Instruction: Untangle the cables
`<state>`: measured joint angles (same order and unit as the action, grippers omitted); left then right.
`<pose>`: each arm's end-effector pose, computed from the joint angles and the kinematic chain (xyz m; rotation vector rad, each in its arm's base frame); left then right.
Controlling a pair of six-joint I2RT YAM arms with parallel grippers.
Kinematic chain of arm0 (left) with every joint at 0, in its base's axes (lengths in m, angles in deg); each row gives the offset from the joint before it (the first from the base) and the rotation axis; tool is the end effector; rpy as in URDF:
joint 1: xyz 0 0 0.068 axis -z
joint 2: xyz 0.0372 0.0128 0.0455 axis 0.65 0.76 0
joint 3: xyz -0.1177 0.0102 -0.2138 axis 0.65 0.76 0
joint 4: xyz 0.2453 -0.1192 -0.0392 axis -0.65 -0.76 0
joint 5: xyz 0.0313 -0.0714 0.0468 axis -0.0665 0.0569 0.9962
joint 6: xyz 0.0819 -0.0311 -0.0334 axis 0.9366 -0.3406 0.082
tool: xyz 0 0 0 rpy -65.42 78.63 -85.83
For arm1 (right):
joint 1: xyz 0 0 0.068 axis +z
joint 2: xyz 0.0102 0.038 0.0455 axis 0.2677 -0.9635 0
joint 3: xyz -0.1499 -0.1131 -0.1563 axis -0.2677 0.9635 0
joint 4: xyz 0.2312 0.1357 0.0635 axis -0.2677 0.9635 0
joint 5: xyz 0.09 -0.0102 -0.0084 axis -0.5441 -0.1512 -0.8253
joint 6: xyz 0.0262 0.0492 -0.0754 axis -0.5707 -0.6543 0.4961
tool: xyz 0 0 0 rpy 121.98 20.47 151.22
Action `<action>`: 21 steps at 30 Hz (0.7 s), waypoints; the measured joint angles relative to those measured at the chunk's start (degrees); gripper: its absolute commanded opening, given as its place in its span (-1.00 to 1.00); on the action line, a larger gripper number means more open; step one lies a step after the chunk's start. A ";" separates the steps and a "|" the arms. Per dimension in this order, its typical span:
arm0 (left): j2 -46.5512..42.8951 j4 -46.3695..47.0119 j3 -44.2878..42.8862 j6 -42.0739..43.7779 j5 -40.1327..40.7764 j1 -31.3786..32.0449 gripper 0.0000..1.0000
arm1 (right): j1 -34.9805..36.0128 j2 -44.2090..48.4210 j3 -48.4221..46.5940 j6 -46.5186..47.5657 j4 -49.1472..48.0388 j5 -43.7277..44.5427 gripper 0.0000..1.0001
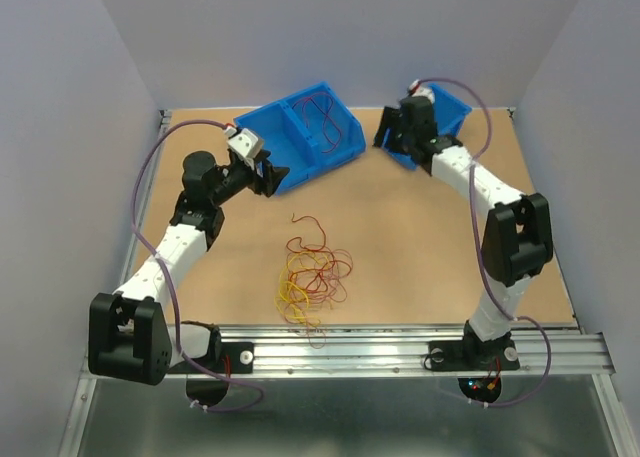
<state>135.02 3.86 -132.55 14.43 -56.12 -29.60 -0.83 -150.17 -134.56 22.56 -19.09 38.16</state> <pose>0.3251 -0.1129 0.2980 0.7088 1.3242 -0.5243 0.4829 0.1120 0.2466 0.3004 2.0898 0.2449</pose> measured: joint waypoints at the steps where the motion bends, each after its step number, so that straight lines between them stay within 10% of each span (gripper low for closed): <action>1: 0.42 -1.36 0.00 1.27 -0.37 0.13 0.50 | 3.15 2.08 3.89 1.03 -1.46 -0.92 0.57; 9: 1.01 -8.83 0.00 9.90 -2.27 4.90 0.63 | 26.36 17.46 34.23 3.78 -9.53 -1.49 0.50; 21: 0.63 -20.46 3.72 31.50 -0.63 27.93 0.66 | 24.65 42.01 57.81 1.31 -11.56 5.66 0.53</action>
<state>135.65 -16.60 -128.83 45.92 -56.76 -1.67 23.83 -108.16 -76.75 23.87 -30.66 43.82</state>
